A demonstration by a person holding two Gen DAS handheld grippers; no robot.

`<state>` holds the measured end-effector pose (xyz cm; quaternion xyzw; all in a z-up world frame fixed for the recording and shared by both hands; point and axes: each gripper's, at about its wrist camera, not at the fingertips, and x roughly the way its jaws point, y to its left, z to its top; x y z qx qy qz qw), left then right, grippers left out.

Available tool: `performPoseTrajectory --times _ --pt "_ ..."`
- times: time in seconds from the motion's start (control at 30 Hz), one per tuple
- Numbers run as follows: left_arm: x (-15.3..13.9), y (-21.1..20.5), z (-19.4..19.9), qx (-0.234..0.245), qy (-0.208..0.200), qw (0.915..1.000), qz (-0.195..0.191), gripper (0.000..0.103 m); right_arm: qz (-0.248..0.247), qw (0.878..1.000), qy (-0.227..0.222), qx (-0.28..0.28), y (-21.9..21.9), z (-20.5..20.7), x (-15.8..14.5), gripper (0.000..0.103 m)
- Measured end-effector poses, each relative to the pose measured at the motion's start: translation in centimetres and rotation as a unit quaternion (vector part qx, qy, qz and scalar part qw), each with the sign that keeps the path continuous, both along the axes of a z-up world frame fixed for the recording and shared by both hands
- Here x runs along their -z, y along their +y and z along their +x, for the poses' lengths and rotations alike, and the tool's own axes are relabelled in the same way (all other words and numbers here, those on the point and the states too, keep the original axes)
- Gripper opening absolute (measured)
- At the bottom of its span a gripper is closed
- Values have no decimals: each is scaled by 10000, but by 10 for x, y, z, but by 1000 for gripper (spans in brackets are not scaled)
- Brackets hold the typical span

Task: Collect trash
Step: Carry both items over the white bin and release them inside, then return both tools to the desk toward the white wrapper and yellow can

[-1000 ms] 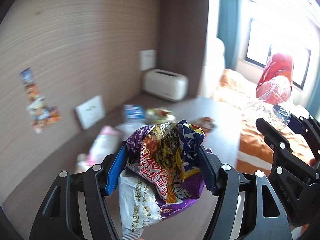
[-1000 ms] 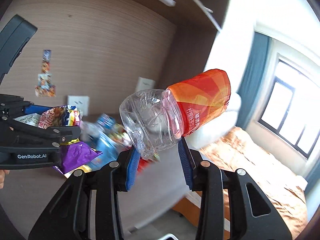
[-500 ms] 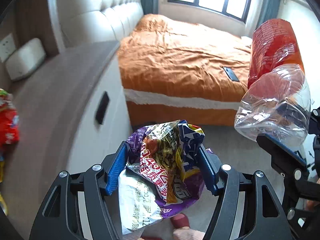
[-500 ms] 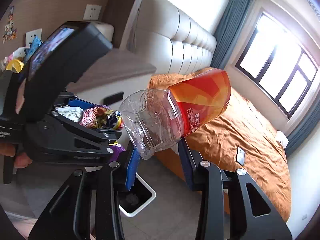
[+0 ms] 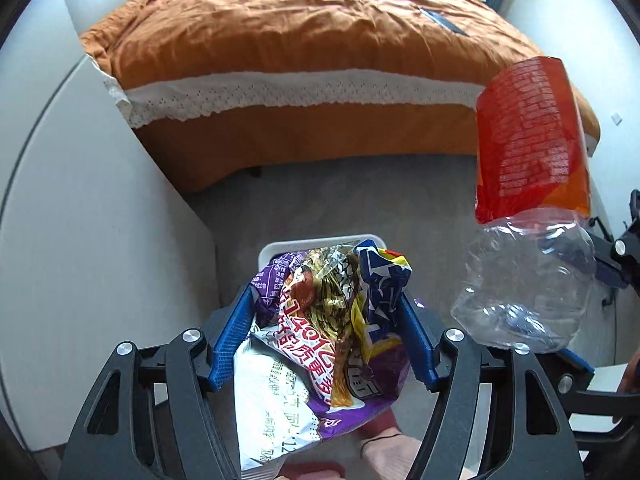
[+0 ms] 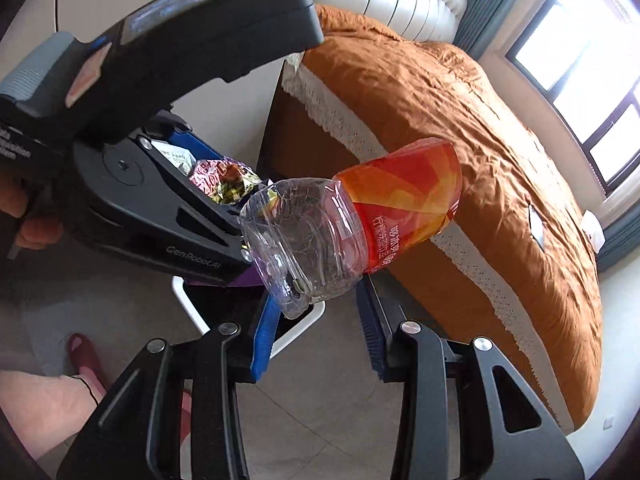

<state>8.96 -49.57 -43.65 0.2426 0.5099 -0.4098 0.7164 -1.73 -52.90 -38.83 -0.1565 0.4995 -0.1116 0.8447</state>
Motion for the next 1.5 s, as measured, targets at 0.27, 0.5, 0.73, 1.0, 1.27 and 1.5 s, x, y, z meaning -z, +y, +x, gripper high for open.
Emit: performPoseTrajectory --times 0.27,0.5,0.73,1.0,1.27,1.5 --pt "77 -11 7 211 71 9995 230 98 -60 9994 288 -186 -13 11 89 44" --pt "96 -8 11 159 193 9991 349 98 -378 9981 366 -322 -15 17 118 85" --pt "65 -2 13 -85 287 9993 233 98 -414 9983 316 -256 -14 21 91 86" --pt "-40 21 5 -564 30 9983 -130 98 -198 9997 -147 61 -6 12 -9 88" --pt "-177 63 -21 -1334 -404 9879 -680 98 175 9952 -962 72 21 -5 -140 93" --pt "-272 126 -33 -2295 -1197 9624 -827 98 539 9834 -1628 -586 57 -2 -223 98"
